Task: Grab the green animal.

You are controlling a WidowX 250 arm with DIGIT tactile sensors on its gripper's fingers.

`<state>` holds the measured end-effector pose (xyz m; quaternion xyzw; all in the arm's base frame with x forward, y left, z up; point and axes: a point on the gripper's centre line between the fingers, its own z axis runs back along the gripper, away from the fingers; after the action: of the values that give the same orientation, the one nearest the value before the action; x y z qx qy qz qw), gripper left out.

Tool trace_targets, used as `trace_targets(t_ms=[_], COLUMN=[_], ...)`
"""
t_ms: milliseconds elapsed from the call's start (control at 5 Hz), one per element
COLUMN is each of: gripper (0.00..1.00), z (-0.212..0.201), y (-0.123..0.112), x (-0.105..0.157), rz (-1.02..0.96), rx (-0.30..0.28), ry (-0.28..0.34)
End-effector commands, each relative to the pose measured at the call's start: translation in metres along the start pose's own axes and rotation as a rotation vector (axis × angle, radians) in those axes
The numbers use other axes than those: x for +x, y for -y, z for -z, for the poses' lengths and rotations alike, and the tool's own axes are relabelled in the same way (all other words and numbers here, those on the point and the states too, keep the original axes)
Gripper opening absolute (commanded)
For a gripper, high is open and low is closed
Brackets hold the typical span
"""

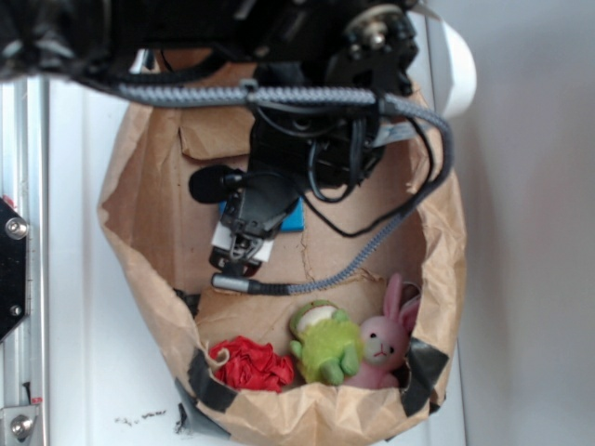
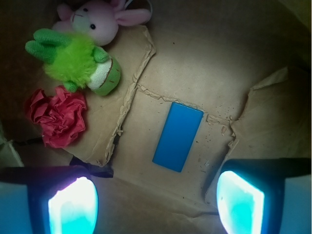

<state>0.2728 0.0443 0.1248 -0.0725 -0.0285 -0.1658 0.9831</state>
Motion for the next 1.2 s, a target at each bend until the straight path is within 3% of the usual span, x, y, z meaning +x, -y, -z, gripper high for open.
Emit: trace_targets(t_ms=[0,200,400,600,800,1000], gripper=[1.00,1.00,1.00,1.00,1.00,1.00], z=[-0.018,0.003,0.026,0.031,0.035,0.035], y=[0.002,0.007,0.011,0.027,0.042,0.056], x=[0.011,0.001,0.013,0.029,0.046,0.059], rz=[0.007,0.170,0.323,0.432,0.527,0.575], rx=[0.041,0.111,0.145,0.127,0.075,0.029], ry=[0.060,0.111,0.088,0.074,0.066,0.094])
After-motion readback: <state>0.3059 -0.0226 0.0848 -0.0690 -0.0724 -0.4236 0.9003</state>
